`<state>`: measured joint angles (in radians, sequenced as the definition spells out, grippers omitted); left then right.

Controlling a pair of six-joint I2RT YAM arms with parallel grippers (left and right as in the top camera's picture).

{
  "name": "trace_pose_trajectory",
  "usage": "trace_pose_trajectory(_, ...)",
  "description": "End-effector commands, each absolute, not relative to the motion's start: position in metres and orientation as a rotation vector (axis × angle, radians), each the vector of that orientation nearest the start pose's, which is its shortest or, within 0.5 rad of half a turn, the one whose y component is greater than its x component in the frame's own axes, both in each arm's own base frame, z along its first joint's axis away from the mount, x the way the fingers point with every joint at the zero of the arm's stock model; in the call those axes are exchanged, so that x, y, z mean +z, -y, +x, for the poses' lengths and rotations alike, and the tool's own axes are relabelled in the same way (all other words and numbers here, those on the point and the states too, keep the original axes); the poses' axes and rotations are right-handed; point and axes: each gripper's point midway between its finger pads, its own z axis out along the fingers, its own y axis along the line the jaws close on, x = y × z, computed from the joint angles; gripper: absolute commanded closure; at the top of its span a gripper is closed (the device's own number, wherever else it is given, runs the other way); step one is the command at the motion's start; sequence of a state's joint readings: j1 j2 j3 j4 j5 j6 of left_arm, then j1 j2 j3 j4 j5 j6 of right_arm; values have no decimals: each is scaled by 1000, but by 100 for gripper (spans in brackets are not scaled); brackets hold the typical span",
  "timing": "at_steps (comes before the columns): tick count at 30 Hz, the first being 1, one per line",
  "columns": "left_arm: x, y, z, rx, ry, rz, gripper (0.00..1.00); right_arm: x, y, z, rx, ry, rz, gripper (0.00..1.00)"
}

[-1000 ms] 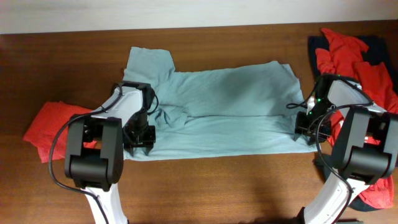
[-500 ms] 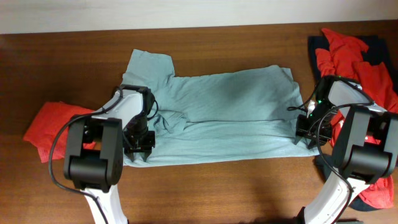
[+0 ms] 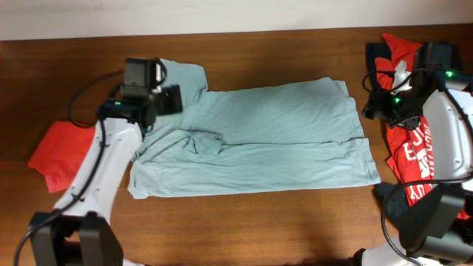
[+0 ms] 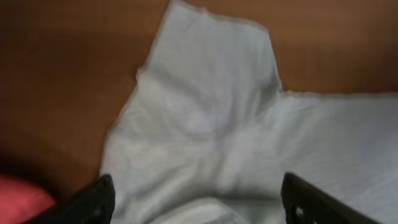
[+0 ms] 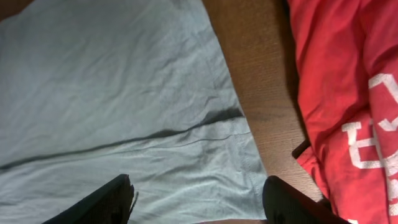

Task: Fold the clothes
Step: 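Pull the shirt's left and right edges outward with both grippers to flatten, then grasp the shirt's top corners with both grippers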

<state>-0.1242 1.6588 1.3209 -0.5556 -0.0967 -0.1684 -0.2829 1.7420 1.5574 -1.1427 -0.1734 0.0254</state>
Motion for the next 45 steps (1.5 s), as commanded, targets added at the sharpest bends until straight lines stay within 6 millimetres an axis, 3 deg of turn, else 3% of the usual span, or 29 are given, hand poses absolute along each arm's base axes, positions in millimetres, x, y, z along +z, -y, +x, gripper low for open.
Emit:
trace_pose_trajectory(1,142,14,474,-60,-2443,-37,15,151,75,370,226,-2845,384,28)
trace_pose_trajectory(4,128,-14,504,-97,-2404,-85,15,151,74,370,233,-2844,381,28)
trace_pose_trajectory(8,94,-16,540,-213,-2366,51,18,151,73,370,236,-2843,381,28)
trace_pose_trajectory(14,33,-2,562,-336,-2404,119,19,151,73,370,236,-2844,381,28)
trace_pose_trajectory(18,4,1,561,-366,-2436,118,23,151,73,370,236,-2844,381,28)
trace_pose_trajectory(21,2,1,560,-368,-2441,117,41,151,74,370,235,-2842,381,29)
trace_pose_trajectory(22,2,1,560,-370,-2441,118,60,151,74,371,234,-2839,380,33)
trace_pose_trajectory(23,2,2,560,-376,-2443,119,65,152,74,372,233,-2836,379,35)
trace_pose_trajectory(30,-7,5,546,-408,-2507,108,89,144,78,386,226,-2808,371,48)
trace_pose_trajectory(34,-5,5,545,-408,-2510,106,94,137,67,425,291,-2709,231,53)
trace_pose_trajectory(35,-5,5,545,-410,-2511,101,94,136,64,441,295,-2662,179,50)
trace_pose_trajectory(36,-5,5,545,-412,-2513,96,94,134,62,460,281,-2610,147,33)
trace_pose_trajectory(40,-6,5,543,-415,-2522,94,94,118,57,505,257,-2499,80,29)
trace_pose_trajectory(42,-7,5,542,-416,-2526,94,94,92,55,529,253,-2466,59,28)
trace_pose_trajectory(45,-7,5,542,-416,-2526,94,94,63,60,543,250,-2456,98,28)
